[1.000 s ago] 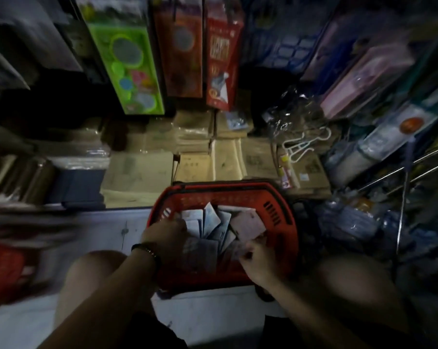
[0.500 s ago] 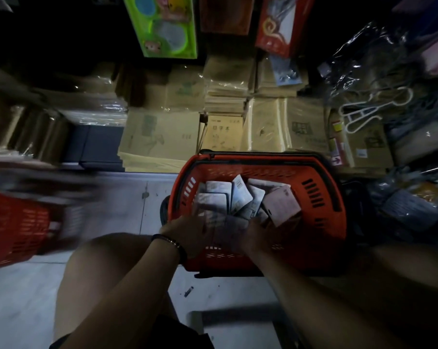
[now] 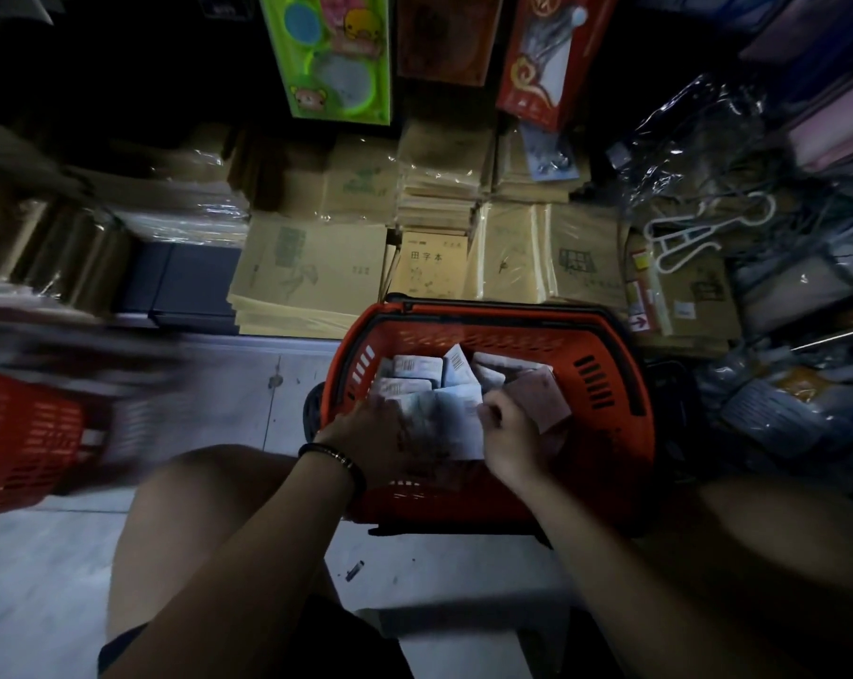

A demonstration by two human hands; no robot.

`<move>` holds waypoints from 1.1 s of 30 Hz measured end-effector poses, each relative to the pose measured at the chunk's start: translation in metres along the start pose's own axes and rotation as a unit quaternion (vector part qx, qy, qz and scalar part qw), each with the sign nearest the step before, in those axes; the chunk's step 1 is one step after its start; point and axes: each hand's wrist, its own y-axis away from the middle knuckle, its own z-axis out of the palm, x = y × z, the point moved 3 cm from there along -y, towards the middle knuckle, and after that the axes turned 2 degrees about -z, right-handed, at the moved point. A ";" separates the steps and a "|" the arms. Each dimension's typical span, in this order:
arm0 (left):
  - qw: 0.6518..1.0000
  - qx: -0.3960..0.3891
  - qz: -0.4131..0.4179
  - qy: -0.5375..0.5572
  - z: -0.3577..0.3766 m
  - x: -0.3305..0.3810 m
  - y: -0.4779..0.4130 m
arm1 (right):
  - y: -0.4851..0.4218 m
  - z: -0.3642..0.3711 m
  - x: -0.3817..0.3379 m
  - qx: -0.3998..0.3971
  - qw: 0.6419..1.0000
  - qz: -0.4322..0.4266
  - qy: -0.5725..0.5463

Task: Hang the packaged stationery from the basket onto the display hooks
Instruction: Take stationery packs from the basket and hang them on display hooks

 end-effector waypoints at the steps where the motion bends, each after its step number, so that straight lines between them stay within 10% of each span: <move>1: 1.000 0.013 -0.020 0.009 -0.002 -0.001 0.000 | 0.000 -0.008 -0.006 0.003 1.000 -0.015 0.000; 7: 0.952 0.096 -0.149 0.251 -0.007 0.008 0.005 | 0.011 -0.042 -0.027 0.119 0.984 0.002 -0.132; 13: 0.823 0.141 -0.084 0.543 -0.018 0.022 0.007 | 0.031 -0.017 -0.044 -0.019 0.909 0.103 -0.404; 17: 0.863 0.215 -0.107 0.445 -0.031 0.011 0.010 | 0.028 0.000 -0.042 -0.125 0.945 0.111 -0.282; 22: 0.876 0.281 -0.096 0.380 -0.040 -0.005 0.009 | -0.026 0.000 -0.013 0.003 0.989 0.133 -0.064; 33: 0.893 0.366 -0.075 0.250 -0.060 -0.025 0.015 | -0.086 0.033 0.003 -0.039 0.973 0.137 0.183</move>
